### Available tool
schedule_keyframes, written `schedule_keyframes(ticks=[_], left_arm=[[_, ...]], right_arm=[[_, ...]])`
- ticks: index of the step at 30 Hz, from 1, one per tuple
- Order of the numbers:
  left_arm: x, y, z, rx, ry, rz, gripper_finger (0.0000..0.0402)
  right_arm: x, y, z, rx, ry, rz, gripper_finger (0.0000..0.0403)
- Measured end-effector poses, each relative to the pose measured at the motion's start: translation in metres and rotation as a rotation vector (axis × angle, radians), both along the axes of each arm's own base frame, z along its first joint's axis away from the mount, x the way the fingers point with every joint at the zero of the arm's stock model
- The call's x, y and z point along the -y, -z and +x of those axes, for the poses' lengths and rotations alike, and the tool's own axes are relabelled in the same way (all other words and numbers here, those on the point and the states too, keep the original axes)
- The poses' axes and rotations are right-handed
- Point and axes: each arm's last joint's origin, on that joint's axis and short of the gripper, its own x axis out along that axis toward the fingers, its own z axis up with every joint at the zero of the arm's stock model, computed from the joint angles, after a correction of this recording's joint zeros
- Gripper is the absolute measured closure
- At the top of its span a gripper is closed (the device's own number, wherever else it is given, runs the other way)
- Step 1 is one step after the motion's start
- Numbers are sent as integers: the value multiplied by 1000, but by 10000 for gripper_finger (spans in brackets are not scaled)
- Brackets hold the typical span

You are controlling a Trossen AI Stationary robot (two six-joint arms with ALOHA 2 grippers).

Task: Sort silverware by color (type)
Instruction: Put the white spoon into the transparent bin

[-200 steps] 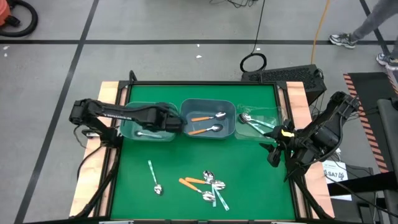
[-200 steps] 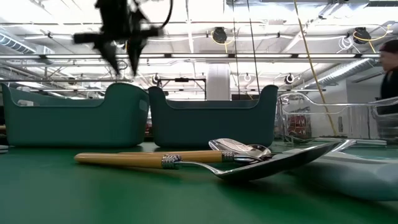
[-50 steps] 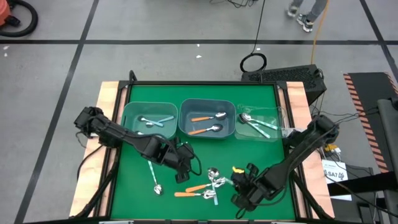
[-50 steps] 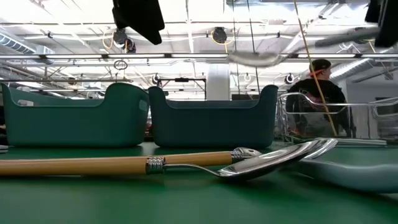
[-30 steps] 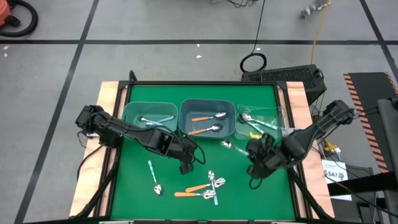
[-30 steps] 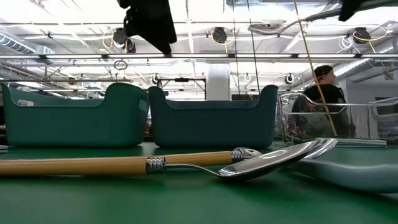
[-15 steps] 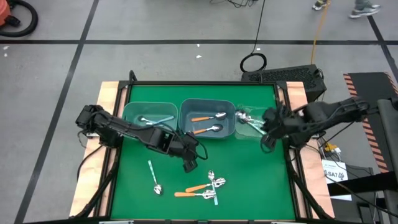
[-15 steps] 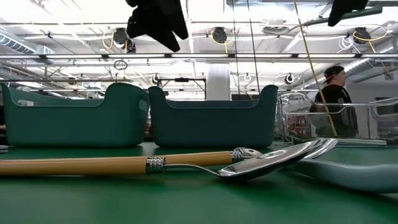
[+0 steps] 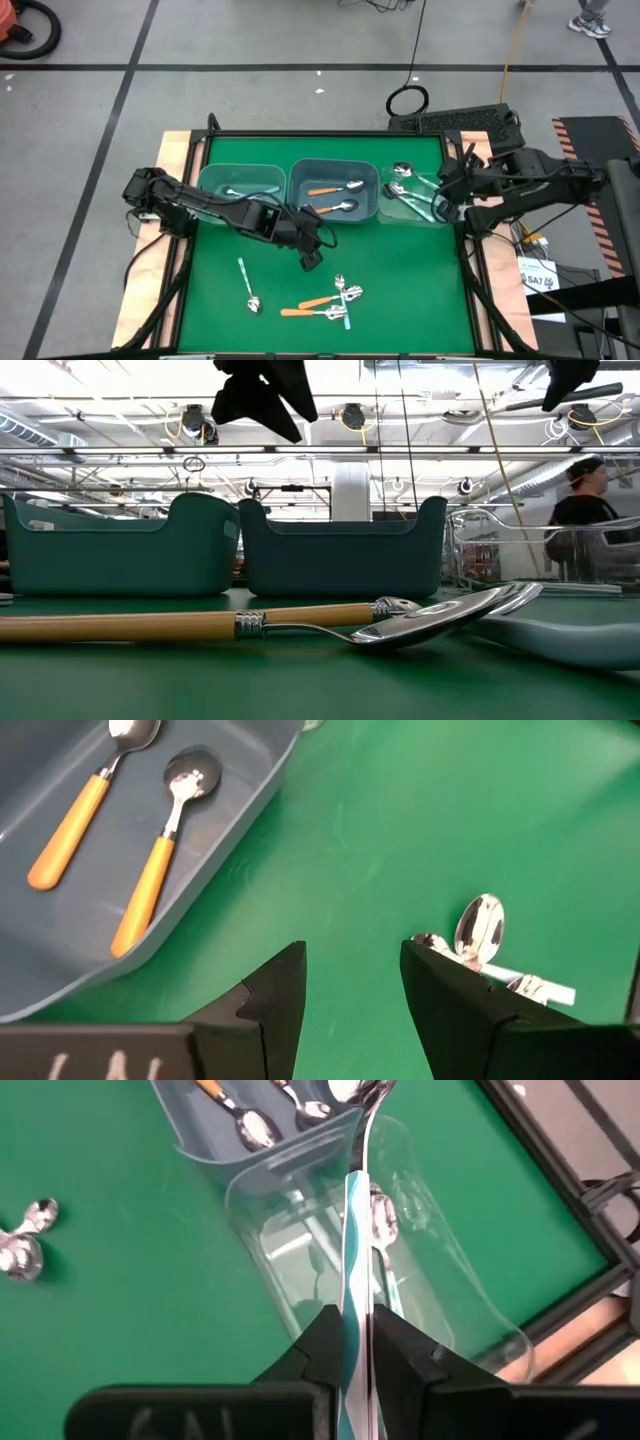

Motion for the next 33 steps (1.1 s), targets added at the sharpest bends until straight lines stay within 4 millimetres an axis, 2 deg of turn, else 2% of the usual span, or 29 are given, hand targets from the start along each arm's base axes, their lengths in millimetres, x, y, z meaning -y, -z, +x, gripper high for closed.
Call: schedule_keyframes(ticks=[8, 13, 19, 24, 33], left_arm=[[0, -1, 1, 14, -35, -29, 231], [2, -1, 1, 18, -51, -46, 231], [5, -1, 0, 20, -77, -72, 231], [10, -1, -2, 21, -75, -83, 231], [9, -1, -1, 19, -59, -67, 231]], right_arm=[[8, 4, 2, -45, -40, 2, 372], [9, 27, 8, -65, -80, 88, 372], [11, 53, 15, -62, -22, 108, 372], [14, 73, 15, -133, -10, 127, 372], [23, 97, 18, -252, -67, 105, 372]])
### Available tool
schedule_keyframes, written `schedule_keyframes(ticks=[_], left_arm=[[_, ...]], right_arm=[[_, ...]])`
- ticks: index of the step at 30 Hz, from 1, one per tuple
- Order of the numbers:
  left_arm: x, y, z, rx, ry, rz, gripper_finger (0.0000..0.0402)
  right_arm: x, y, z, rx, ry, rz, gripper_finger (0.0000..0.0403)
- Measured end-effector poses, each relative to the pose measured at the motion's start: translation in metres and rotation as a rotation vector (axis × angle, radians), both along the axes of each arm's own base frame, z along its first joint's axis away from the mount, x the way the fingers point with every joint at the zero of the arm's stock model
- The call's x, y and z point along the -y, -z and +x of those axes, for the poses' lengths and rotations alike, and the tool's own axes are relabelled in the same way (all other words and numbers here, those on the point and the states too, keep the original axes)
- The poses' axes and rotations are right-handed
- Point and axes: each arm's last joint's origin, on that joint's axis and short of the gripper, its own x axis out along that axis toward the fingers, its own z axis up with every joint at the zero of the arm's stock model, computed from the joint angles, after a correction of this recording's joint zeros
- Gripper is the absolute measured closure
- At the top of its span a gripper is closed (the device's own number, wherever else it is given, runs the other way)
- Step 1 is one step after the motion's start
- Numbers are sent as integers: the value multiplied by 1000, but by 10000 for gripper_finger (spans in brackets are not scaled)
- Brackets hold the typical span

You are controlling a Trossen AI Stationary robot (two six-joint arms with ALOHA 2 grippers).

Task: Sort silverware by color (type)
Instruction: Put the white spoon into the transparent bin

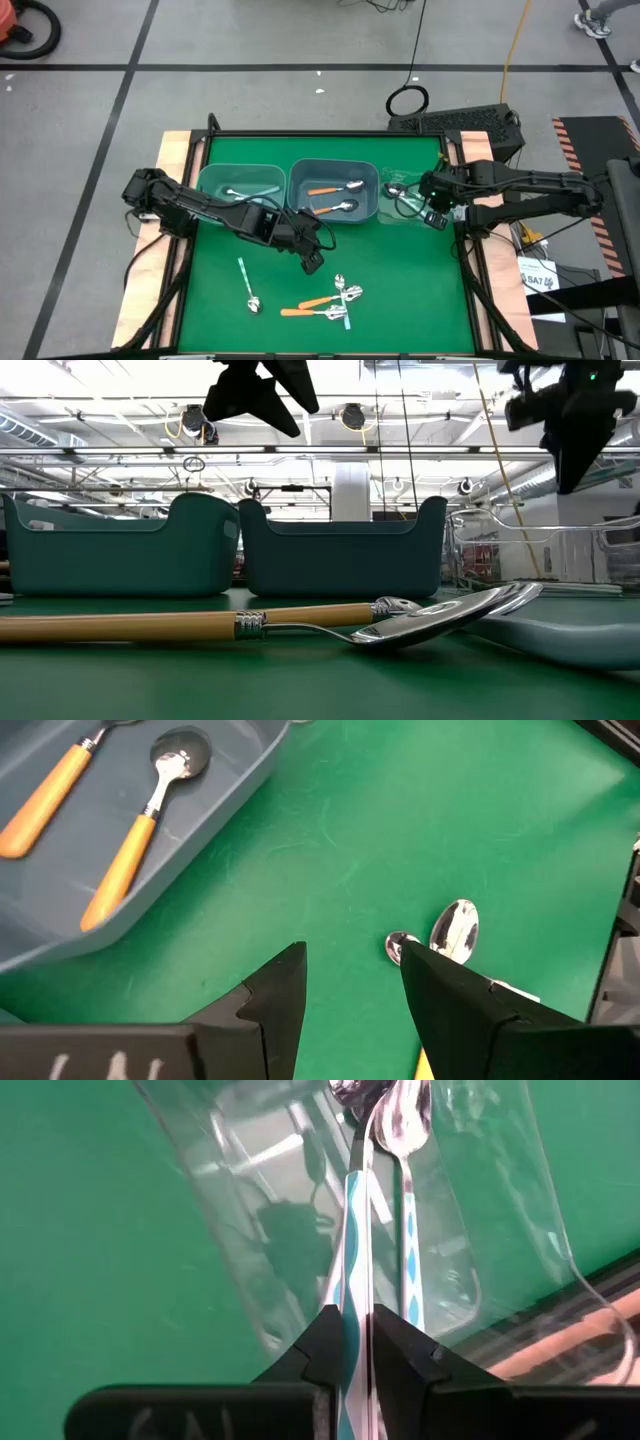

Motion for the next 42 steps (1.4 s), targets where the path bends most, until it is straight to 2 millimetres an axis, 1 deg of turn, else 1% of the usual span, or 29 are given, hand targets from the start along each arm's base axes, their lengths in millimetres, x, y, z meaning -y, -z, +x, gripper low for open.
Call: schedule_keyframes(ticks=[8, 12, 14, 17, 23, 28, 34, 42], left_arm=[[-8, 0, 2, -5, 18, 29, 231], [-9, 0, 2, -8, 29, 24, 231], [-9, 0, 2, -9, 34, 28, 231], [-9, 0, 2, -13, 35, 29, 231], [-9, 1, 1, -23, 32, 29, 231], [-10, 1, 1, -22, 31, 29, 231], [-14, 1, 2, -22, 29, 35, 231], [-13, 1, 2, -21, 31, 37, 231]], right_arm=[[10, 24, 6, -142, -34, 11, 372], [14, 31, 10, -166, -55, 13, 371], [16, 34, 11, -169, -67, 13, 363], [18, 37, 13, -173, -73, 13, 359], [21, 43, 11, -175, -65, 35, 363], [26, 43, 10, -173, -37, 36, 352], [30, 46, 14, -180, -41, 15, 346], [33, 52, 21, -194, -43, 16, 344]])
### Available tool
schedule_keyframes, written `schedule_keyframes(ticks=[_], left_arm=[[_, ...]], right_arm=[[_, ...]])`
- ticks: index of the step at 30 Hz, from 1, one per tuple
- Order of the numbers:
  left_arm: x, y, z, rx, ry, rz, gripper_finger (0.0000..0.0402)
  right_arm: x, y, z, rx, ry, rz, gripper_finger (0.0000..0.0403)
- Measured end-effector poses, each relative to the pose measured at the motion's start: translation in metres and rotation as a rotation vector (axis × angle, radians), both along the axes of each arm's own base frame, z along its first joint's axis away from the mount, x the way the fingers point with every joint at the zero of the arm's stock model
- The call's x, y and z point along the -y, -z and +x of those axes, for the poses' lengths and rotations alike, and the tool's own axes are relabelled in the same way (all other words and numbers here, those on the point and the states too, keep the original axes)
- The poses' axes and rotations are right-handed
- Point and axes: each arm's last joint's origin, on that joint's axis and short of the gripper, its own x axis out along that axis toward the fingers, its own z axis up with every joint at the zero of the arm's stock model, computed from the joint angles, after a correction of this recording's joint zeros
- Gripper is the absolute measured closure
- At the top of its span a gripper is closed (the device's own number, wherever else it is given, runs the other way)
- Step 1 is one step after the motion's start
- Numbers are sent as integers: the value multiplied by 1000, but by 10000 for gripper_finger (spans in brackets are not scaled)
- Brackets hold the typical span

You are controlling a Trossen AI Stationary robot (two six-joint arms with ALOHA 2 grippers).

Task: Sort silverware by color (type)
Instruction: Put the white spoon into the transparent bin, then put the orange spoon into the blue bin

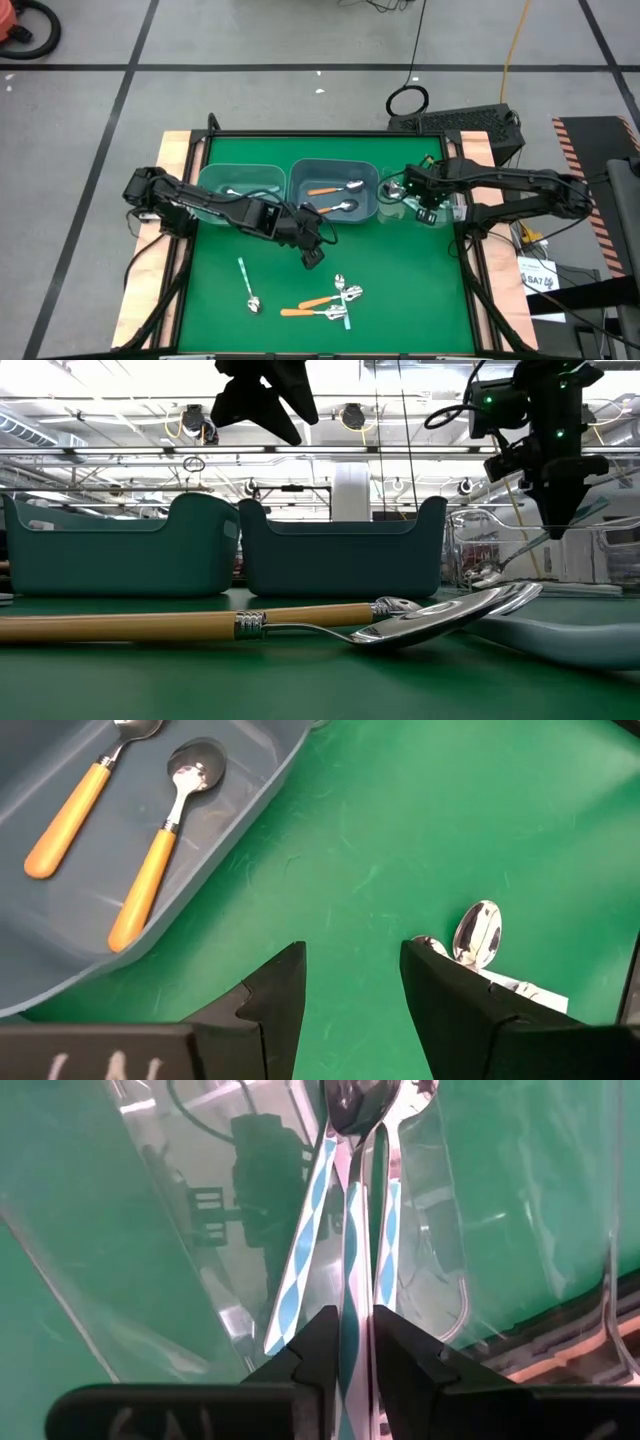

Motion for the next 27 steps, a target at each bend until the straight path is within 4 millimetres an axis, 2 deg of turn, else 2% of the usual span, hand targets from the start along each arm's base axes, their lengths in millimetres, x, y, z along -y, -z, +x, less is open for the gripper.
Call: schedule_keyframes(ticks=[7, 16, 21, 27], left_arm=[[7, 0, -2, 0, 10, -6, 231], [10, 0, -3, -3, 11, -13, 231], [16, 2, -7, -47, 22, -49, 231], [29, 6, -17, -126, 43, -92, 231]], right_arm=[[1, -3, -1, -23, 44, -49, 333], [4, -12, 1, -15, 90, -132, 228], [4, -37, 4, 63, 157, -144, 200], [-2, -77, 5, 306, 206, -150, 208]])
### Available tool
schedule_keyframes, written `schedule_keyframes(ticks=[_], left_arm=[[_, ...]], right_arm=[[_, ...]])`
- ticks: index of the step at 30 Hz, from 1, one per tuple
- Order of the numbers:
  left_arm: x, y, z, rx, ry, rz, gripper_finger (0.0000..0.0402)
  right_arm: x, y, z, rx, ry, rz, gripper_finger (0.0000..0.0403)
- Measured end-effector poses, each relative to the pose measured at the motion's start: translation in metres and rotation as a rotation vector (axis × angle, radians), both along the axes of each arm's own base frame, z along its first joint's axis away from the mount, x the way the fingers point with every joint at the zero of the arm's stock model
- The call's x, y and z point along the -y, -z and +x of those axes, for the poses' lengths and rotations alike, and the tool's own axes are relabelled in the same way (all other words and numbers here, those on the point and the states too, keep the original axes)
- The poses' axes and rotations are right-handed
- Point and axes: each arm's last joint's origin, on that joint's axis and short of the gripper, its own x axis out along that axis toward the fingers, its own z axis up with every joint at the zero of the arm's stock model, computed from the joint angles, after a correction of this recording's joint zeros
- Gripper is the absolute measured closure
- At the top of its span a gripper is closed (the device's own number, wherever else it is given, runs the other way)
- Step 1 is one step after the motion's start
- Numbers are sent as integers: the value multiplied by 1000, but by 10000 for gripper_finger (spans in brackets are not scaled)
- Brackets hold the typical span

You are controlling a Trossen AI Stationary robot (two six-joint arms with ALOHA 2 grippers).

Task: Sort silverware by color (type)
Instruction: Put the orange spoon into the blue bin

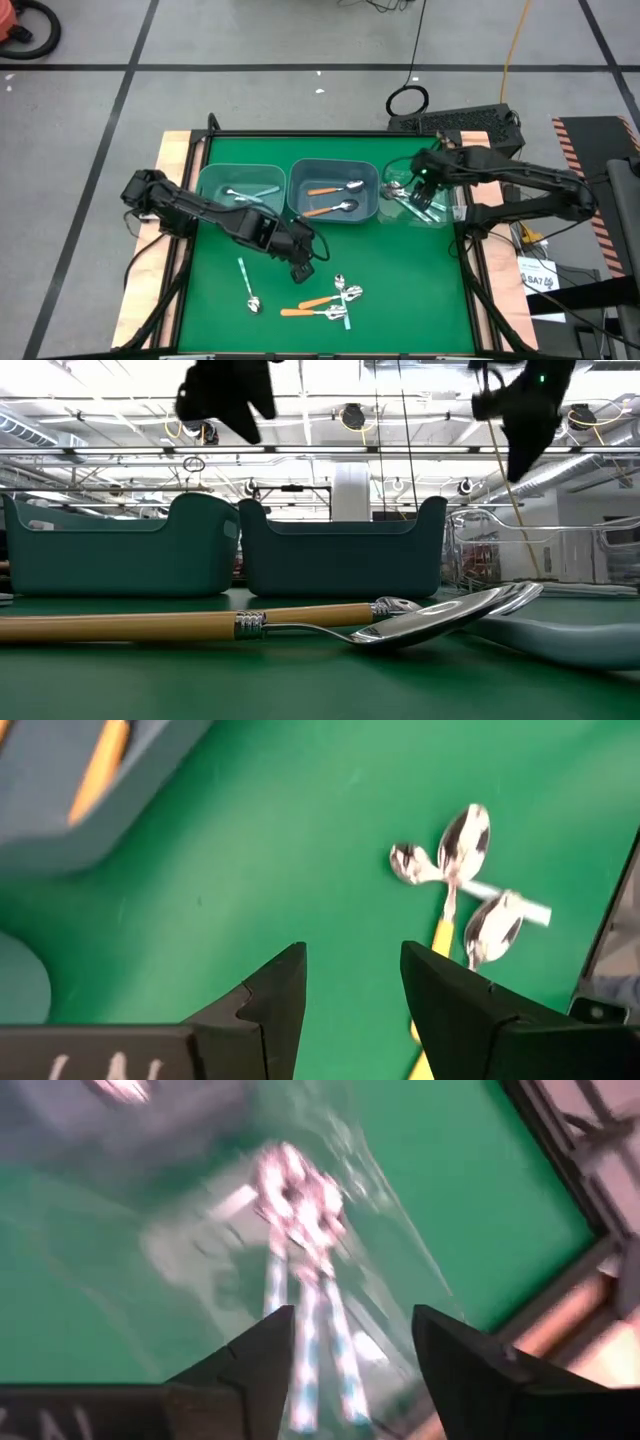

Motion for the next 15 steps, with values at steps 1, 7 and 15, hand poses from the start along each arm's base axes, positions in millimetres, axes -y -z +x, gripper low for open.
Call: schedule_keyframes(ticks=[1, 7, 15], left_arm=[[3, 0, -2, -8, -1, -3, 231], [21, 0, -7, -3, 3, -33, 231], [46, 5, -14, -3, 23, -39, 231]], right_arm=[[-1, -5, -1, 46, -2, 2, 209], [-12, -16, -8, 234, -67, 23, 217], [-25, -24, -22, 317, -151, 49, 218]])
